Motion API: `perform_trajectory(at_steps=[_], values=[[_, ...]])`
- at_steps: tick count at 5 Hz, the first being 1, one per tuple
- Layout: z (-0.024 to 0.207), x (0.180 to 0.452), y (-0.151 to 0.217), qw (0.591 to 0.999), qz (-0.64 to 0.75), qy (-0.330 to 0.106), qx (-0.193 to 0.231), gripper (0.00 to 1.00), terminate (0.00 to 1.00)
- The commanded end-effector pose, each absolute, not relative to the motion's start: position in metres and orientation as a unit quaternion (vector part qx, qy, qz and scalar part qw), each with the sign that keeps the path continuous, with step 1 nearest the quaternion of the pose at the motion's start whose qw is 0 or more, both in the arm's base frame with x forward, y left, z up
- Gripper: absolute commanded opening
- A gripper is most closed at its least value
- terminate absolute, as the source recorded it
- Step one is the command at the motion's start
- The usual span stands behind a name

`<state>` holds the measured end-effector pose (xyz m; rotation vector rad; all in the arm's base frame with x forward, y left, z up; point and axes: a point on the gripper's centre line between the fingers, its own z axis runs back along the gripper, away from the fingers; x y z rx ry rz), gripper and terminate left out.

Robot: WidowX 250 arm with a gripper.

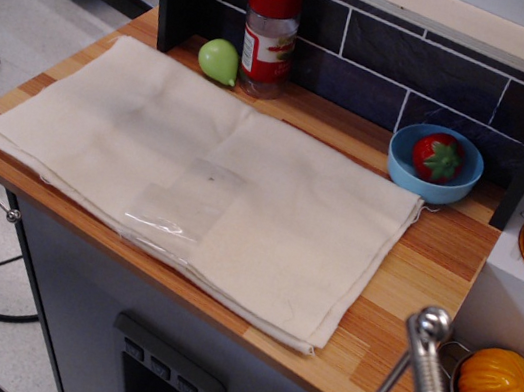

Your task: Fold cloth in half

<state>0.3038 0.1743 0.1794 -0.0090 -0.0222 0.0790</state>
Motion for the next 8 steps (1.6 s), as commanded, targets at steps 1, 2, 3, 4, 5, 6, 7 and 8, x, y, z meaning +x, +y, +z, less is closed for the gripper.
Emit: perform_trajectory(at_steps=[1,2,3,4,5,6,7,8], values=[[0.179,0.304,0.174,0.999,0.039,-0.011,-0.005,1.0,0.0],[0.166,0.305,0.182,0.999,0.037,-0.01,0.006,1.0,0.0],[0.142,0.302,0.199,0.999,0.025,-0.022,0.03,1.0,0.0],[0.117,0.298,0.21,0.998,0.01,-0.031,0.048,1.0,0.0],[0.096,0.299,0.215,0.997,0.013,-0.046,0.062,1.0,0.0],[0.074,0.304,0.223,0.995,0.016,-0.054,0.08,1.0,0.0],[0.055,0.311,0.23,0.993,0.018,-0.063,0.095,1.0,0.0],[0.039,0.312,0.229,0.995,0.008,-0.059,0.086,1.0,0.0]])
